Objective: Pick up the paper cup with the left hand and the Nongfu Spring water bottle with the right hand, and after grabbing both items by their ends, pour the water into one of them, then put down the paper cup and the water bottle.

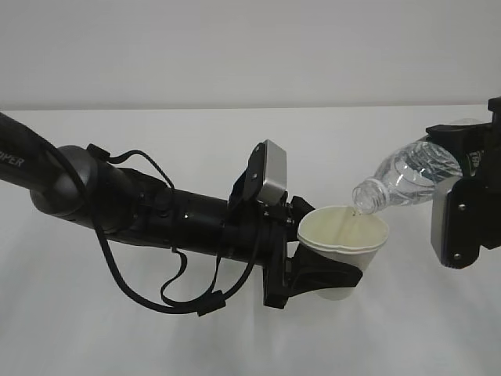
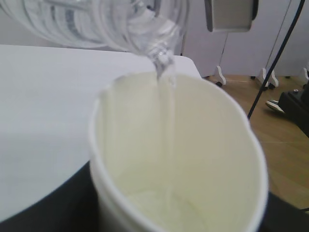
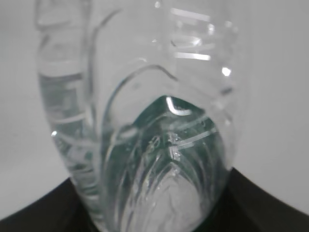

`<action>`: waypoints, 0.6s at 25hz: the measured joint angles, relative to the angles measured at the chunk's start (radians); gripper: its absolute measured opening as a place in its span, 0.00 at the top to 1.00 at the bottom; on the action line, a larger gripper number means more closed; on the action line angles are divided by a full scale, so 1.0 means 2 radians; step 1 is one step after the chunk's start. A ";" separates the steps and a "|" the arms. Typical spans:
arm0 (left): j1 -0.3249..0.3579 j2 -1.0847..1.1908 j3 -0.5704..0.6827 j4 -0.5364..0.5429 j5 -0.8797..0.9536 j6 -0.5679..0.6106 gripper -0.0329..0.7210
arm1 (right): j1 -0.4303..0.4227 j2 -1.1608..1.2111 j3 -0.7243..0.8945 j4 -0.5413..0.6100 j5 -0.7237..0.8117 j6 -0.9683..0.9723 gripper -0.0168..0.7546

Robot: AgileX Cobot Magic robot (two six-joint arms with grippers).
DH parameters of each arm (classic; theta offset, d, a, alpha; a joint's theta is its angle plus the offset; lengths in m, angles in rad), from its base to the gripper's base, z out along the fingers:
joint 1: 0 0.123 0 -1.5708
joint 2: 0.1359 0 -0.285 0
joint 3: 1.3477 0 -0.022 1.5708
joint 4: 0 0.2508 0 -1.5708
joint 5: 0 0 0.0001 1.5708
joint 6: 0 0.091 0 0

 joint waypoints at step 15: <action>0.000 0.000 0.000 0.000 0.000 0.000 0.36 | 0.000 0.000 0.000 -0.001 -0.001 -0.001 0.43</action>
